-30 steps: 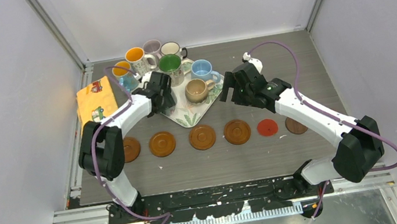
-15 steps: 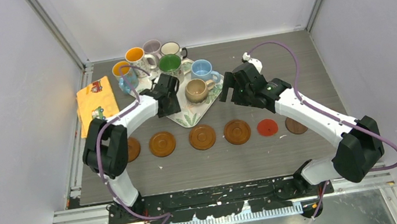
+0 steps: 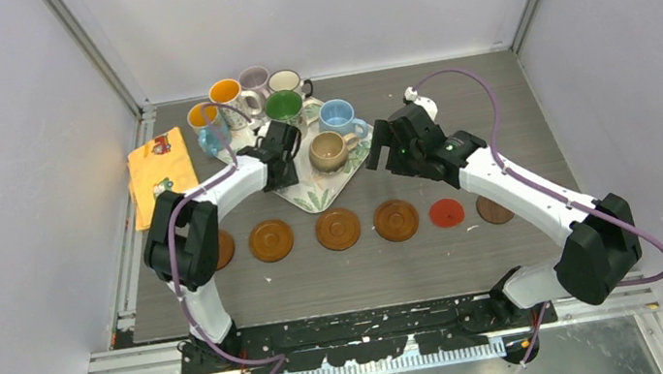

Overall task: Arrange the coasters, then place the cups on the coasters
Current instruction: Pick up the cup from the tray.

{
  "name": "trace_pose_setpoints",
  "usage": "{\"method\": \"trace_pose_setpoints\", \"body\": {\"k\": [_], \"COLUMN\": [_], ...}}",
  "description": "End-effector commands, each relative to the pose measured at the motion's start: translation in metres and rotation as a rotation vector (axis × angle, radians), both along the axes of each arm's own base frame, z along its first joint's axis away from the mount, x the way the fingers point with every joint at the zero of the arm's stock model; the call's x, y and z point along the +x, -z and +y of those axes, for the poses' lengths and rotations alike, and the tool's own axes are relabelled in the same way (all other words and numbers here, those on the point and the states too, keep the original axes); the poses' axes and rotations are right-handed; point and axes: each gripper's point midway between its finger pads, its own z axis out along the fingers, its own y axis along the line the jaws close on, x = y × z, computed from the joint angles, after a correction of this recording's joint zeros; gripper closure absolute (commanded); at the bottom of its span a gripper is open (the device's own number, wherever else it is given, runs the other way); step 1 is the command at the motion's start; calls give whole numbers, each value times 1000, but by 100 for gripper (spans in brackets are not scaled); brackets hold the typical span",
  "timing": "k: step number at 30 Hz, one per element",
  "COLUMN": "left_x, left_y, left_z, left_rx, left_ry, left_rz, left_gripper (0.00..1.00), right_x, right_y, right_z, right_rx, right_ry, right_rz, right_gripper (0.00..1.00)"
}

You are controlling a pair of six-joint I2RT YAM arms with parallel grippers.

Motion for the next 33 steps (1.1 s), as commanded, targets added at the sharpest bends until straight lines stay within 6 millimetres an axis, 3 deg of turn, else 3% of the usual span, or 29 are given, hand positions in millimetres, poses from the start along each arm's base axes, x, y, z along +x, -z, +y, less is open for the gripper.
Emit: {"method": "trace_pose_setpoints", "body": {"k": [1,7,17,22,33], "left_x": [23,24,19,20,24], "left_y": [-11,-6,-3,-8,-42], "left_z": [-1,3,8,7,10], "left_rx": [13,36,49,43,18], "left_ry": [7,9,5,17,10], "left_rz": [-92,-102,-110,-128,-232], "left_gripper": [58,60,77,98,99], "right_x": [2,1,0,0,-3], "right_y": [-24,-26,-22,-22,-21], "right_z": [3,0,-1,-1,-4], "right_rx": [33,27,20,17,5], "right_ry": [-19,-20,-24,-26,-31], "right_rz": [-80,-91,-86,-86,-89], "right_gripper": [0,0,0,0,0]}}
